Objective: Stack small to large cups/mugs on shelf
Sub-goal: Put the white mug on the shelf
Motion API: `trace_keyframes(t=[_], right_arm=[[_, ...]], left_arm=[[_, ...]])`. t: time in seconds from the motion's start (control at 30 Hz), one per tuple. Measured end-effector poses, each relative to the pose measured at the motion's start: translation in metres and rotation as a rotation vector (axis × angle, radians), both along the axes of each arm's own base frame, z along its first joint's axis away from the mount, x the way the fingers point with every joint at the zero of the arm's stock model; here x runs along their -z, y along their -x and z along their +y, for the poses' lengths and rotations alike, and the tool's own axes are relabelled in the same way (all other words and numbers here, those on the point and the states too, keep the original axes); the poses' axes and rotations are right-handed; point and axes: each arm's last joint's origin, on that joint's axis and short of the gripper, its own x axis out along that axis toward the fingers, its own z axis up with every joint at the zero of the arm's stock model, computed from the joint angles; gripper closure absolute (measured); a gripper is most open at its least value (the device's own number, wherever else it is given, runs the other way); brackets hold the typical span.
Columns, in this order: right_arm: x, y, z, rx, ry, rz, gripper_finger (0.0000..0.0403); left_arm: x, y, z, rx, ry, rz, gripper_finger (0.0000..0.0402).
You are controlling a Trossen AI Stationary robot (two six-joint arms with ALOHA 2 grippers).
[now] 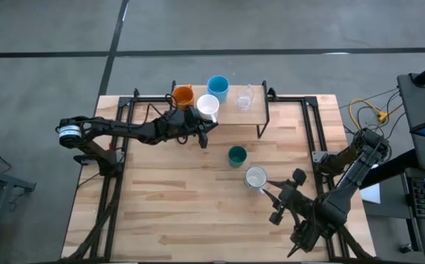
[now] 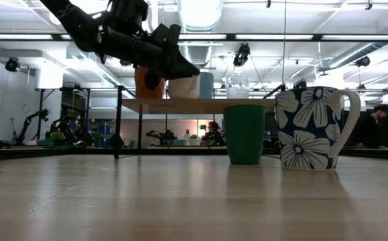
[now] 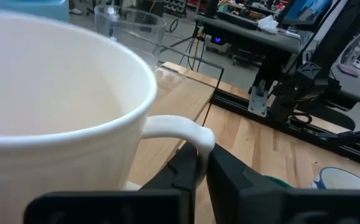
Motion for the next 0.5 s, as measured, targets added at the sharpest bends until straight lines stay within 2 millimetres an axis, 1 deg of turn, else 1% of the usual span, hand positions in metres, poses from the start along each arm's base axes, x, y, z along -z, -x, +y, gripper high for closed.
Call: trace_keyframes(t=[0.3, 0.5], right_arm=[[0.0, -0.0001, 0.0001, 0.0, -0.002, -0.001, 0.027], [-0.0001, -0.0001, 0.0002, 0.0, -0.002, -0.002, 0.0273]], left_arm=[[0.0014, -0.0001, 0.0001, 0.002, 0.006, 0.0, 0.0353], [0.0004, -0.0004, 0.0, 0.008, 0.0, -0.006, 0.0348]])
